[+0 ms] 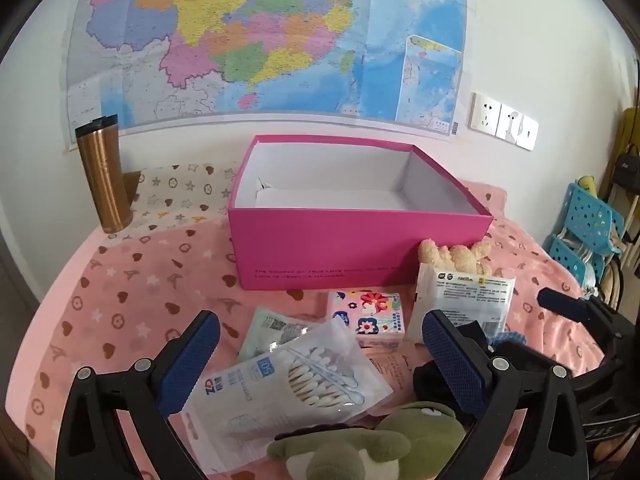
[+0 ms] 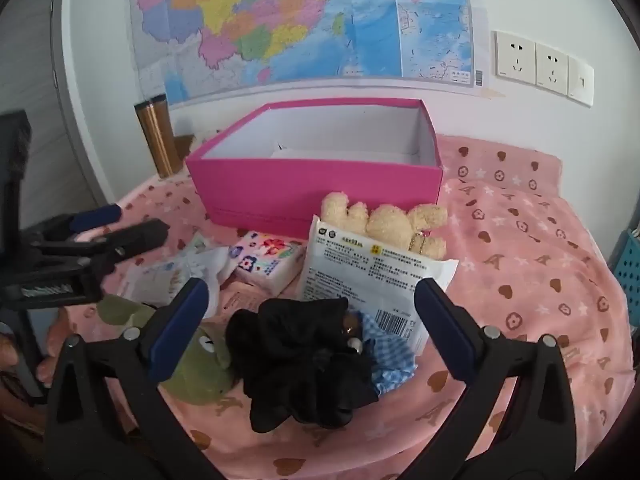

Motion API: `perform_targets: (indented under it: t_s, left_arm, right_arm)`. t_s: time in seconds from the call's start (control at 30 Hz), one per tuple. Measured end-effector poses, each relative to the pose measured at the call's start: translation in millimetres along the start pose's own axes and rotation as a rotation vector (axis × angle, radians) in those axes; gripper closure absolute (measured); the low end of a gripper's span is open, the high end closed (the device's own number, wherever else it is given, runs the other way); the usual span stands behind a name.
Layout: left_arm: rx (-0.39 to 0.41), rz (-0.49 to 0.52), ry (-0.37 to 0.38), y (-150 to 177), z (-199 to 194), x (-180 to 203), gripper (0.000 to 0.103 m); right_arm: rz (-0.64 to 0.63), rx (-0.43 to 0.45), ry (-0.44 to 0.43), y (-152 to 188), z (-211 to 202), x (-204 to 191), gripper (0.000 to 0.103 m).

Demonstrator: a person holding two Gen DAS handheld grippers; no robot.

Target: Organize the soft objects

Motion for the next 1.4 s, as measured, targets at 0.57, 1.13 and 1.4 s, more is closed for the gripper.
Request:
perform_targets:
  t_s: [0.57, 1.13, 1.4]
  left_arm:
    - [-0.016, -0.012, -0.018, 7, -6, -6, 0.0]
    - [-0.033, -0.003, -0.007, 11, -2, -4, 0.0]
    - [-0.041, 0.004, -0.004, 9, 0, -1, 0.0]
  right_arm:
    - [0.001, 0.055, -0.058, 5, -2, -22, 0.0]
    - [0.019, 0.036, -0.089, 4, 2, -21, 0.0]
    - [0.022, 0.027, -0.094, 5, 6, -20, 0.0]
Point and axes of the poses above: each gripper's, at about its wrist camera, not at the fingertips, and z roughly the way its jaws point, x to its right, y to its underside, the point moved 3 cm from there along z, roughly the way its jaws point, and after that the axes turned 9 degrees about z, right-handed, at the moved point
